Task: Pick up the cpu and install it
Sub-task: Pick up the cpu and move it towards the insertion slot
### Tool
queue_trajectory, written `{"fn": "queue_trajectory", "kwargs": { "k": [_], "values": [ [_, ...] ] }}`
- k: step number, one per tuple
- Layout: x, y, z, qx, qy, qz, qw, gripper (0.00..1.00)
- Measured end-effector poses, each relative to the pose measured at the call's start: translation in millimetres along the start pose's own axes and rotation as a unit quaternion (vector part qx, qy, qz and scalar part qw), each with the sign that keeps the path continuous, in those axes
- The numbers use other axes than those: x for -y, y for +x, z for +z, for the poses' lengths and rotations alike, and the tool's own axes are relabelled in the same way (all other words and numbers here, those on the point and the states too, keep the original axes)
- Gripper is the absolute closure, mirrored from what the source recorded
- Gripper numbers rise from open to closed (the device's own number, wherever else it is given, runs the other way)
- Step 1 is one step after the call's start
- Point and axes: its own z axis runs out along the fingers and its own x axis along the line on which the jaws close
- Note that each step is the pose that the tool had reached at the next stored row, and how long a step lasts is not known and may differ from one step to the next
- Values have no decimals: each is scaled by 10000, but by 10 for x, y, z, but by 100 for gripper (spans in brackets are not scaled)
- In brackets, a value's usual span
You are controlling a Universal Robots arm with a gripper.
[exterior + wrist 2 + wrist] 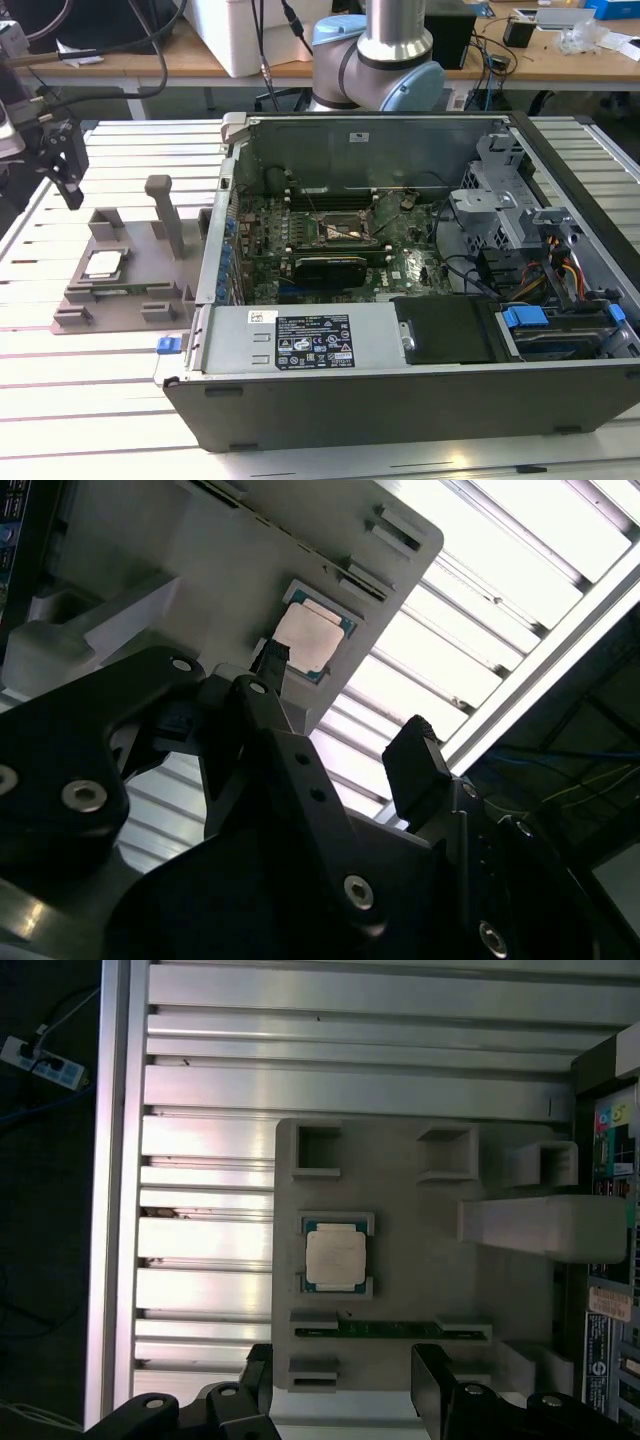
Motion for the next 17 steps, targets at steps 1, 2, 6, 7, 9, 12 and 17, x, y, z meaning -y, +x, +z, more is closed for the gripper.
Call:
{"fn": "queue_trajectory", "kwargs": {
  "k": [1,2,6,7,9,12,17],
  "values": [
    [0,0,4,0,0,0,10000,34],
    [0,0,9,0,0,0,10000,34],
    [0,0,26,-1,0,0,10000,34],
    [0,0,29,-1,0,0,10000,34],
    [0,0,39,0,0,0,10000,34],
    [1,1,58,0,0,0,10000,34],
    [1,-4,130,-1,9,1,10000,34]
  ]
}}
